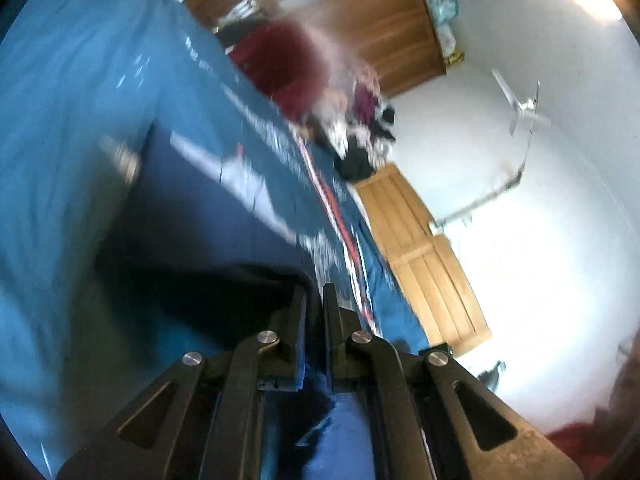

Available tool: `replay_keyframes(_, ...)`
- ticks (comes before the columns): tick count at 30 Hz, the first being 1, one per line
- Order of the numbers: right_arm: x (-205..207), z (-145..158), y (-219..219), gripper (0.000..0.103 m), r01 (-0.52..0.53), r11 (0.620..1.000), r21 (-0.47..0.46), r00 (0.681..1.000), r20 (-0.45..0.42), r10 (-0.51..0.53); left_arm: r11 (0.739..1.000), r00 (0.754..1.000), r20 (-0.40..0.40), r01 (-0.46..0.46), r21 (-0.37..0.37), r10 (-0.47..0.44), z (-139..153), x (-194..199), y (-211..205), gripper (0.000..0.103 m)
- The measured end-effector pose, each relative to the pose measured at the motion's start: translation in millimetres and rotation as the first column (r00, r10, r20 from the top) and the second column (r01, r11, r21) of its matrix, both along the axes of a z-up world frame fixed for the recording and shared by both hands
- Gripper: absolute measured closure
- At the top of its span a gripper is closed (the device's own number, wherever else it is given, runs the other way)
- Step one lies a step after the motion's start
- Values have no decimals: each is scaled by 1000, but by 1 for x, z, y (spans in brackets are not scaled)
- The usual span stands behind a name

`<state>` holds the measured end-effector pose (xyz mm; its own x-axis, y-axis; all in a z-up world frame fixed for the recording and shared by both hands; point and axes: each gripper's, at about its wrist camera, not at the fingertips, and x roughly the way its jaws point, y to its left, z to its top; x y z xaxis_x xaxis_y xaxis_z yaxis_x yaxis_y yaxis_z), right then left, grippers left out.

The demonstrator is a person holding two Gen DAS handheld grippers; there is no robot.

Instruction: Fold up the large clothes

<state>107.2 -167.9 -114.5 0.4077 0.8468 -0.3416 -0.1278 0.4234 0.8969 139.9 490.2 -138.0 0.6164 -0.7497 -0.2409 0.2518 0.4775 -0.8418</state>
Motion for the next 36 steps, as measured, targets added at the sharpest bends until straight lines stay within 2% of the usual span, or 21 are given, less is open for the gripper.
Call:
replay_keyframes(3,79,-11,-5,101,14,999,-47,1000,-24,-15,997,997,-28,-72,-3,72,-12,72,5,99)
replay_keyframes(4,115,-24,-5,100,4,995,-96,999,-41,-8,992,990,-62,-128,-2,128,-26,101,12,99)
replay_keyframes(5,134,-39,-6,95,-6,993,-118,998,-68,-2,987,983,-86,-161,4,160,-36,118,14,97)
replay_keyframes(6,155,-56,-9,89,5,989,-147,993,-115,-22,980,972,-131,-189,60,195,-55,145,18,93)
replay_keyframes(8,188,-91,-21,69,31,973,-228,976,-205,-79,963,935,-255,-209,170,248,-99,184,22,75)
replay_keyframes(9,195,-102,-27,66,58,965,-256,969,-217,-115,956,917,-305,-193,220,256,-120,198,21,74)
replay_keyframes(11,196,-109,-30,66,60,962,-267,974,-197,-115,939,898,-341,-180,292,278,-144,209,15,74)
replay_keyframes(12,195,-109,-25,65,44,958,-282,979,-179,-98,944,906,-329,-175,281,266,-147,210,12,74)
replay_keyframes(14,192,-103,-11,65,13,946,-325,990,-127,-57,947,926,-288,-166,275,245,-141,208,6,62)
replay_keyframes(15,193,-98,-2,65,4,938,-345,995,-89,-37,947,935,-261,-167,276,240,-137,206,3,59)
replay_keyframes(18,197,-85,19,64,-9,924,-381,1000,2,11,937,947,-207,-176,303,245,-120,197,1,58)
replay_keyframes(20,205,-80,37,56,-53,917,-395,998,18,65,926,955,-170,-176,333,243,-104,191,0,57)
replay_keyframes(22,212,-82,56,55,-109,889,-444,992,15,129,900,968,-110,-162,404,224,-83,187,0,53)
replay_keyframes(25,214,-89,77,50,-185,847,-499,978,-9,209,872,980,-70,-134,471,188,-63,185,9,41)
replay_keyframes(26,215,-93,83,47,-198,826,-527,974,-13,225,862,986,-63,-104,496,155,-61,190,5,41)
replay_keyframes(28,214,-96,88,46,-195,803,-563,972,-5,233,863,994,-73,-33,505,81,-61,193,1,40)
replay_keyframes(32,206,-96,88,41,-176,805,-566,974,18,226,809,993,-94,109,577,-66,-70,209,-30,41)
replay_keyframes(33,203,-96,88,41,-178,804,-567,973,20,230,788,991,-96,136,600,-98,-72,217,-42,41)
replay_keyframes(36,201,-97,90,41,-184,803,-567,971,23,238,753,981,-98,192,629,-168,-73,231,-73,41)
